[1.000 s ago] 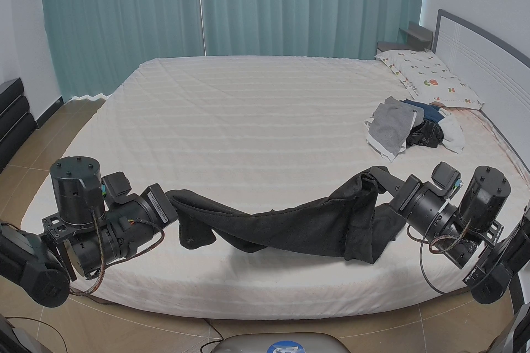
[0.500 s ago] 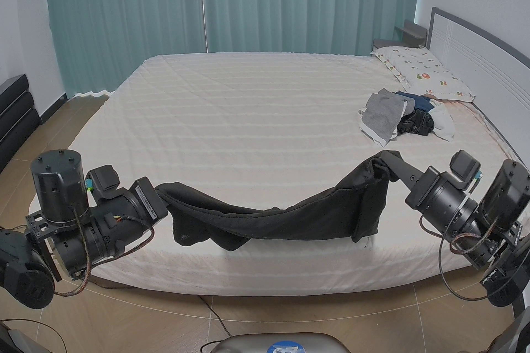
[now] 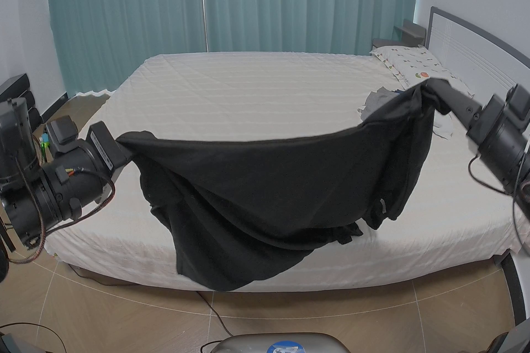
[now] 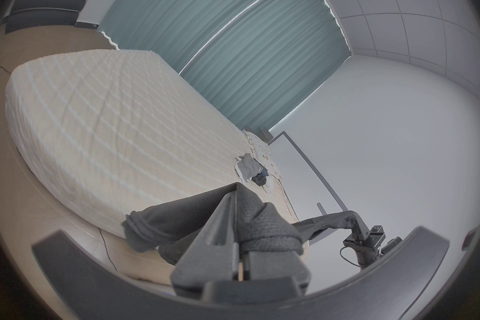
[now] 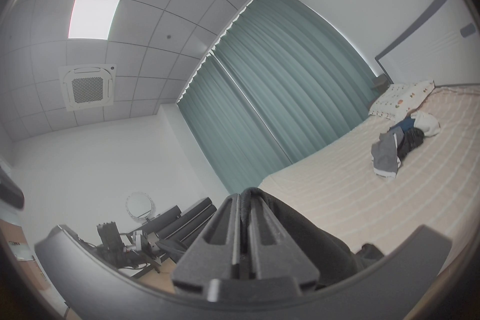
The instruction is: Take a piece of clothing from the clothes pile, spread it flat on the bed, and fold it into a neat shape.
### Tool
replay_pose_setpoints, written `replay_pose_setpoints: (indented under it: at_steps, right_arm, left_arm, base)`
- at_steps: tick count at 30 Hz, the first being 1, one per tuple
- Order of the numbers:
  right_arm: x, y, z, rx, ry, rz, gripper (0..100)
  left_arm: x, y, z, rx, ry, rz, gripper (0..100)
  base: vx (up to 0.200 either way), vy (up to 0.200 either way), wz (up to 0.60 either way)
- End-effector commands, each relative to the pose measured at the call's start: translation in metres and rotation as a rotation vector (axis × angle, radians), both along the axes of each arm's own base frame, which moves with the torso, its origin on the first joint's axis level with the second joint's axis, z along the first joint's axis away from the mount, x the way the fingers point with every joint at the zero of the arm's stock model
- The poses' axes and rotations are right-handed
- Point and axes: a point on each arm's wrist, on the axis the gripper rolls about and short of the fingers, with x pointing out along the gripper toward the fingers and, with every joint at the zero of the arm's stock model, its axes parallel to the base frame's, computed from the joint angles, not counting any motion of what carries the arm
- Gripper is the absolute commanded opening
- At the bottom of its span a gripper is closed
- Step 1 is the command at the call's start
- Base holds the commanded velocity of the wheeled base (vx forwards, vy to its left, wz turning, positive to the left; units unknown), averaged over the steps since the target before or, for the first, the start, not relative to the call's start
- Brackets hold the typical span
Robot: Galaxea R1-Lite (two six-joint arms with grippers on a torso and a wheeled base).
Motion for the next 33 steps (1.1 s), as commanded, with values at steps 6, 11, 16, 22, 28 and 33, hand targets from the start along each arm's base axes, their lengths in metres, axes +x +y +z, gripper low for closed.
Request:
replay_pose_setpoints:
  at_steps: [6, 11, 16, 22, 28, 33]
  right_arm:
    - [0.016, -0.025, 0.101, 0.052, -0.117, -0.134, 0]
    - [0.081, -0.028, 0.096, 0.021, -0.069, -0.243, 0]
    - [0.145, -0.034, 0.068, -0.022, 0.006, -0.330, 0]
    - [0.186, -0.037, 0.058, -0.016, 0.005, -0.359, 0]
    - [0.209, -0.036, 0.063, 0.003, -0.067, -0.378, 0]
    - [0.228, -0.033, 0.040, -0.016, -0.016, -0.383, 0]
  left_arm:
    - [0.024, 0.005, 0.049, -0.004, -0.017, 0.067, 0]
    - [0.059, 0.004, 0.038, 0.012, 0.048, 0.110, 0]
    - [0.093, -0.001, 0.019, 0.026, 0.120, 0.129, 0]
    - [0.133, -0.004, 0.004, -0.019, 0.169, 0.158, 0]
    - [0.164, -0.008, -0.011, -0.032, 0.210, 0.170, 0]
    - [0.195, -0.016, -0.026, -0.025, 0.213, 0.185, 0]
  base:
    - [0.000, 0.000, 0.00]
    - [0.000, 0.000, 0.00]
    - [0.000, 0.000, 0.00]
    - [0.100, 0.000, 0.00]
    - [0.200, 0.000, 0.00]
    - [0.200, 0.000, 0.00]
